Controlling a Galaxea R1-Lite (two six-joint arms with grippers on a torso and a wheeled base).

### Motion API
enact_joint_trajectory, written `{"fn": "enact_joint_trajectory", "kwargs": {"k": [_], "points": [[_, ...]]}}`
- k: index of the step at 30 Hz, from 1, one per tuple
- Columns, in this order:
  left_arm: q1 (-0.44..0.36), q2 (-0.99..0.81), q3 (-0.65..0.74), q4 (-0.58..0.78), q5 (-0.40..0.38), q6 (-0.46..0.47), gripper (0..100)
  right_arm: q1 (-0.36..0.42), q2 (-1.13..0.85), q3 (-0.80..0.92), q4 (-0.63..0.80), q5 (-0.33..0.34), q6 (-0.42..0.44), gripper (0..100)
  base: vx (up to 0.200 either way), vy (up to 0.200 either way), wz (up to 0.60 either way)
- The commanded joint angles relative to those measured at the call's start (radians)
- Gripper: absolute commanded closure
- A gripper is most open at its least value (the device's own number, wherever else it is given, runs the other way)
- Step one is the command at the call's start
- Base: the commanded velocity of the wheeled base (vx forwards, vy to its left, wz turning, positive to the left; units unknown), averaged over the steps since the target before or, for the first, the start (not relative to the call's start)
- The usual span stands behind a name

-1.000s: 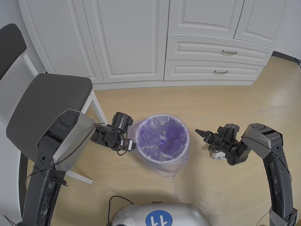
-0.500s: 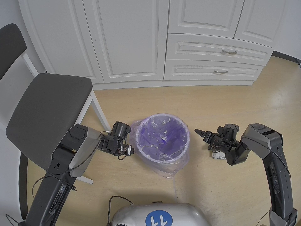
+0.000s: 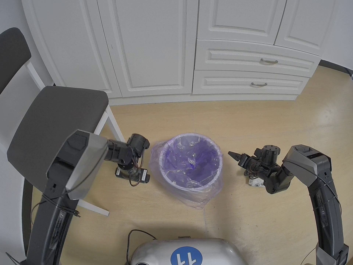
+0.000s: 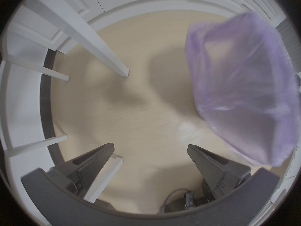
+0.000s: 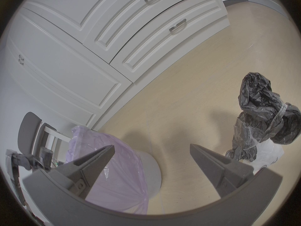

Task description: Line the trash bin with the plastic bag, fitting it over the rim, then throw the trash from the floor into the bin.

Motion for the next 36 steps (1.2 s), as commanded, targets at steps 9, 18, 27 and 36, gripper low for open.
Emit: {"fn": "enact_joint_trajectory", "kwargs": {"k": [9,18,27,36], "points": [[-0.204,-0.298,-0.034,0.193,0.050,-0.262,0,0.001,0.001,0.001,0.002,-0.004,-0.004,0,0.000,0.000,0.00],[-0.233,-0.223,-0.034,0.158,0.097,-0.295,0,0.001,0.001,0.000,0.004,-0.003,-0.006,0,0.000,0.000,0.00],[-0.256,-0.131,-0.034,0.021,0.126,-0.267,0,0.001,0.001,0.000,0.001,-0.003,-0.004,0,0.000,0.000,0.00],[-0.252,-0.085,-0.034,-0.023,0.208,-0.216,0,0.001,0.005,-0.009,0.001,-0.003,-0.004,0,0.000,0.000,0.00]]}}
